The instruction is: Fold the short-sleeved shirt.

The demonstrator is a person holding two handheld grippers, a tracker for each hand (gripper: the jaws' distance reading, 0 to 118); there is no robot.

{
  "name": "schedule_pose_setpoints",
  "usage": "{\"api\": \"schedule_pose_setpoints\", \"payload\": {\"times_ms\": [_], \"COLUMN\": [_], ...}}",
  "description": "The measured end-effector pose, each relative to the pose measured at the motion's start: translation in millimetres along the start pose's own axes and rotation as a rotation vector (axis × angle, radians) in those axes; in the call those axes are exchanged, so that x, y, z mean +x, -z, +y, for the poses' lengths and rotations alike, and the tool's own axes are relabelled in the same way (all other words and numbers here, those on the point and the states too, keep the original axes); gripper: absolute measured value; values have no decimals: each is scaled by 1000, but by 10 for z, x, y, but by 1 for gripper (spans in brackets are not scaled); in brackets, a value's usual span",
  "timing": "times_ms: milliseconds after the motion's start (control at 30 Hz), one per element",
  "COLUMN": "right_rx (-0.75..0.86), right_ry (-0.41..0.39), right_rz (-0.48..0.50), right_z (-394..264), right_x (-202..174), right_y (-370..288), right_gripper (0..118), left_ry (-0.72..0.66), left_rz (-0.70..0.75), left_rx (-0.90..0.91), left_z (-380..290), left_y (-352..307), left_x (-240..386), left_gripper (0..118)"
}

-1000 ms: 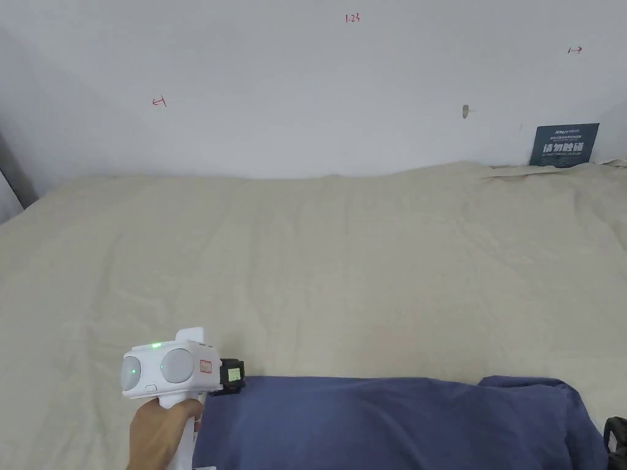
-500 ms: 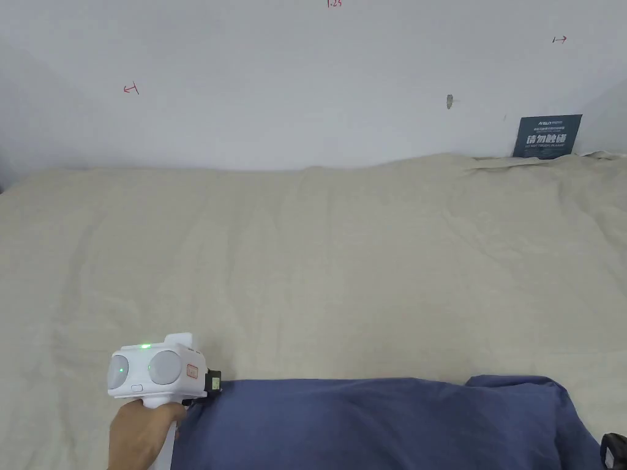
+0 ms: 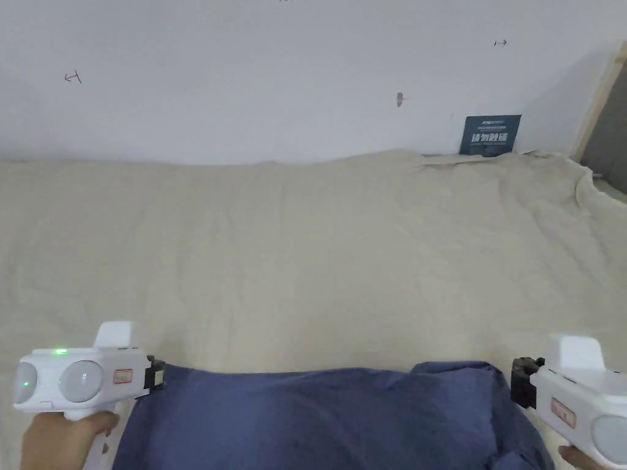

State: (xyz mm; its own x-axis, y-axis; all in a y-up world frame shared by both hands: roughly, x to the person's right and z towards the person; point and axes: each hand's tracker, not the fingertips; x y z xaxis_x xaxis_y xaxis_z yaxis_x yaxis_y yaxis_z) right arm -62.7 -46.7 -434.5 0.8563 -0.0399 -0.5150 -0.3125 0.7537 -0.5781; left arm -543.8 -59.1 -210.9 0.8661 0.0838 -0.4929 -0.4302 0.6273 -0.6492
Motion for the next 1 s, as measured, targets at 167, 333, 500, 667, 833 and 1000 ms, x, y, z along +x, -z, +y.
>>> {"api": "schedule_pose_setpoints", "payload": {"times_ms": [167, 333, 500, 667, 833, 1000], "right_rx": [-150, -227, -254, -286, -225, -136], "right_ry": [7, 17, 40, 49, 35, 21], "right_rz": [23, 13, 31, 60, 55, 97], "right_z": [85, 66, 16, -45, -30, 27], "right_x": [179, 148, 137, 111, 64, 103], "right_y": [588, 867, 1032, 1120, 906, 478], "right_gripper": [93, 95, 76, 6, 6, 6], "left_ry": [4, 2, -4, -16, -27, -40], "left_rz": [-12, -16, -16, -16, -13, -1], "left_rx": [29, 36, 29, 26, 30, 36], "left_z": [-11, -24, -40, -75, -121, -202], "left_y": [-229, -275, -260, -257, -224, -325], "left_x": [37, -11, -54, -73, -170, -186], "left_gripper": [0, 0, 0, 0, 0, 0]}}
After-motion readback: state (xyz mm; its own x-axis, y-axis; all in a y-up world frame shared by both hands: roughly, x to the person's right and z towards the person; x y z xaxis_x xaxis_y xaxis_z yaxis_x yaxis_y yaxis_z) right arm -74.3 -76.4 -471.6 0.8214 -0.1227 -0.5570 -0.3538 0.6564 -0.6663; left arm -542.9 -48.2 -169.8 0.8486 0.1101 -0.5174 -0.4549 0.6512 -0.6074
